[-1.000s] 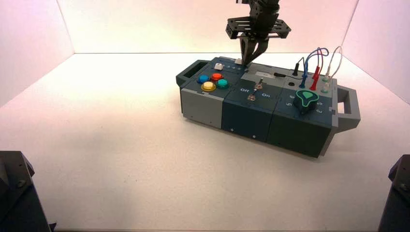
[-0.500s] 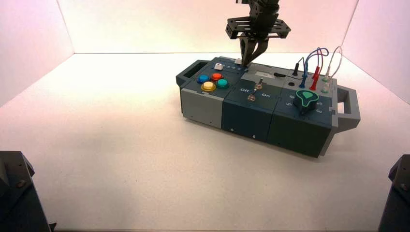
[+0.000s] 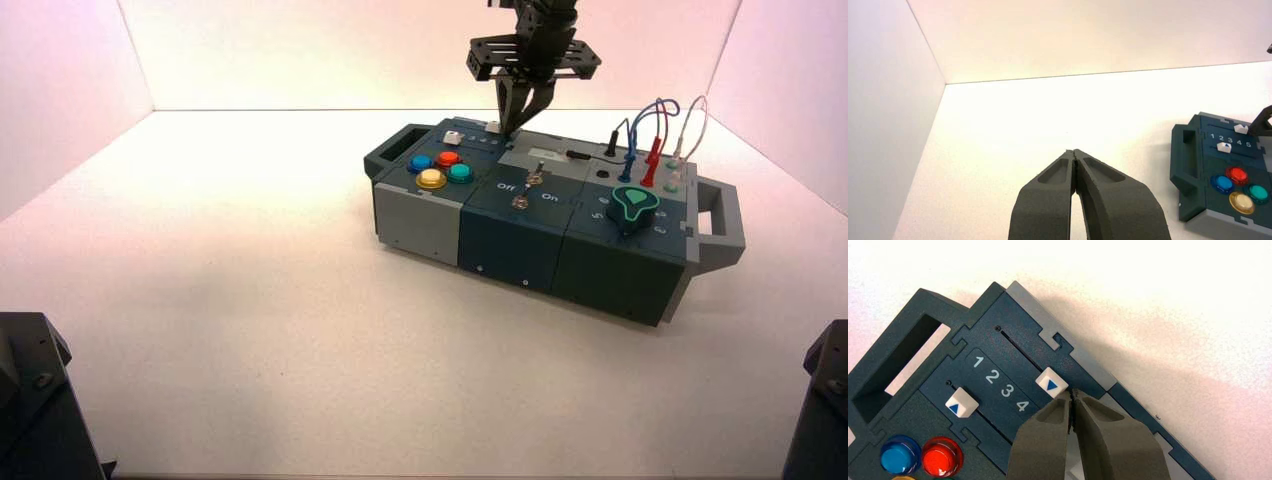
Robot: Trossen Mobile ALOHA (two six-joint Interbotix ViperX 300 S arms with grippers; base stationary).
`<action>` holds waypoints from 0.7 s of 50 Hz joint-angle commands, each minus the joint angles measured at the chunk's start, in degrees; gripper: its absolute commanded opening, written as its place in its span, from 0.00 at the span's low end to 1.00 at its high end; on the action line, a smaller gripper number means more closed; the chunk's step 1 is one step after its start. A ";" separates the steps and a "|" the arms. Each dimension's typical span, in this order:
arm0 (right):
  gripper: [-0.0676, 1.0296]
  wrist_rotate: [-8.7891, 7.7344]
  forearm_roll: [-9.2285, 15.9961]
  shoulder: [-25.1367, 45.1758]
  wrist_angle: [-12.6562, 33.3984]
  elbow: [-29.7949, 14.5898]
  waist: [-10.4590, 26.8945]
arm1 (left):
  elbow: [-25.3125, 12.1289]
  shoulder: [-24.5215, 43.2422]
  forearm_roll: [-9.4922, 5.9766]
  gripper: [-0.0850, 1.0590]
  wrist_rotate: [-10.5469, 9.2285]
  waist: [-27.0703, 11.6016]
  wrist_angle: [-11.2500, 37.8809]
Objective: Move the top slider to position 4.
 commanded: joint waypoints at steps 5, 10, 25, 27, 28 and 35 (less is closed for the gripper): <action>0.04 -0.09 -0.09 0.00 0.35 -1.41 0.18 | -1.58 0.09 -0.09 0.05 0.18 -0.35 -0.62; 0.04 -0.09 0.00 0.26 0.35 -1.58 0.18 | -1.58 0.09 -0.09 0.05 0.18 -0.35 -0.53; 0.04 -0.26 -0.09 0.70 0.79 -1.93 0.18 | -1.58 0.09 -0.09 0.05 0.18 -0.35 -0.62; 0.04 -0.26 -0.09 0.70 0.88 -1.93 0.18 | -1.58 0.09 -0.09 0.05 0.18 -0.35 -0.53; 0.04 -0.18 -0.09 0.70 0.88 -1.93 0.18 | -1.58 0.09 -0.09 0.05 0.18 -0.35 -0.62; 0.04 -0.26 -0.09 0.70 0.79 -2.02 0.18 | -1.58 0.09 -0.09 0.05 0.18 -0.35 -0.53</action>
